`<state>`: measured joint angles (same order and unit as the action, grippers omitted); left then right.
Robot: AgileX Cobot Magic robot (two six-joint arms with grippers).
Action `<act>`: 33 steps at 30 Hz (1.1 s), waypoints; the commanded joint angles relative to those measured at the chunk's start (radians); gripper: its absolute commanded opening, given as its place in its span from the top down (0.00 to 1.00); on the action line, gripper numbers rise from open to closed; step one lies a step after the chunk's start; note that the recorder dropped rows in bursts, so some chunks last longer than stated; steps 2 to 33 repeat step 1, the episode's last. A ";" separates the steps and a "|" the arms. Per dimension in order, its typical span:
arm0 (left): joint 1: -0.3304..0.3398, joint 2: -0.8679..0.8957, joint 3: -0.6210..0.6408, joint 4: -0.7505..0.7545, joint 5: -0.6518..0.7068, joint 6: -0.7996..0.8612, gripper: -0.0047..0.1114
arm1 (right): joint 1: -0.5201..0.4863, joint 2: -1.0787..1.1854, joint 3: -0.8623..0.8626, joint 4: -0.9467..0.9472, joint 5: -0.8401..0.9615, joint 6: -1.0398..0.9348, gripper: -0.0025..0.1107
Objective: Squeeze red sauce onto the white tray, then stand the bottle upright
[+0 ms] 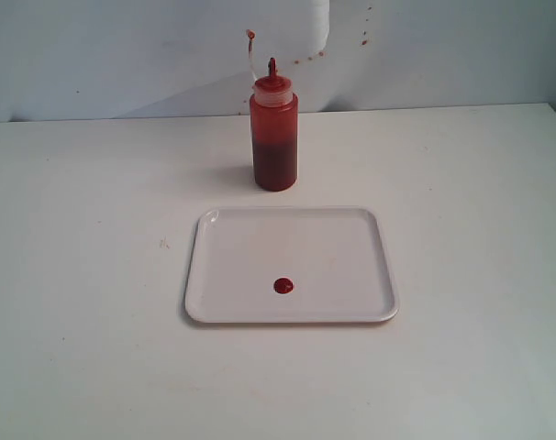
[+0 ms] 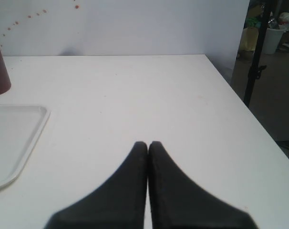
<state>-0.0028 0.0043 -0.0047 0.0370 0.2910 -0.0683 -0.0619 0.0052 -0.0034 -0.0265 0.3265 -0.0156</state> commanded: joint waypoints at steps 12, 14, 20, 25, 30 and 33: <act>0.003 -0.004 0.005 0.003 -0.007 -0.002 0.96 | 0.003 -0.005 0.003 -0.008 0.000 0.001 0.98; 0.003 -0.004 0.005 0.003 -0.007 -0.002 0.96 | 0.003 -0.005 0.003 -0.008 0.000 0.001 0.98; 0.003 -0.004 0.005 0.003 -0.007 -0.002 0.96 | 0.003 -0.005 0.003 -0.008 0.000 0.001 0.98; 0.003 -0.004 0.005 0.003 -0.007 -0.002 0.96 | 0.003 -0.005 0.003 -0.008 0.000 0.001 0.98; 0.003 -0.004 0.005 0.003 -0.007 -0.002 0.96 | 0.003 -0.005 0.003 -0.008 0.000 0.001 0.98; 0.003 -0.004 0.005 0.003 -0.007 -0.002 0.96 | 0.003 -0.005 0.003 -0.008 0.000 0.001 0.98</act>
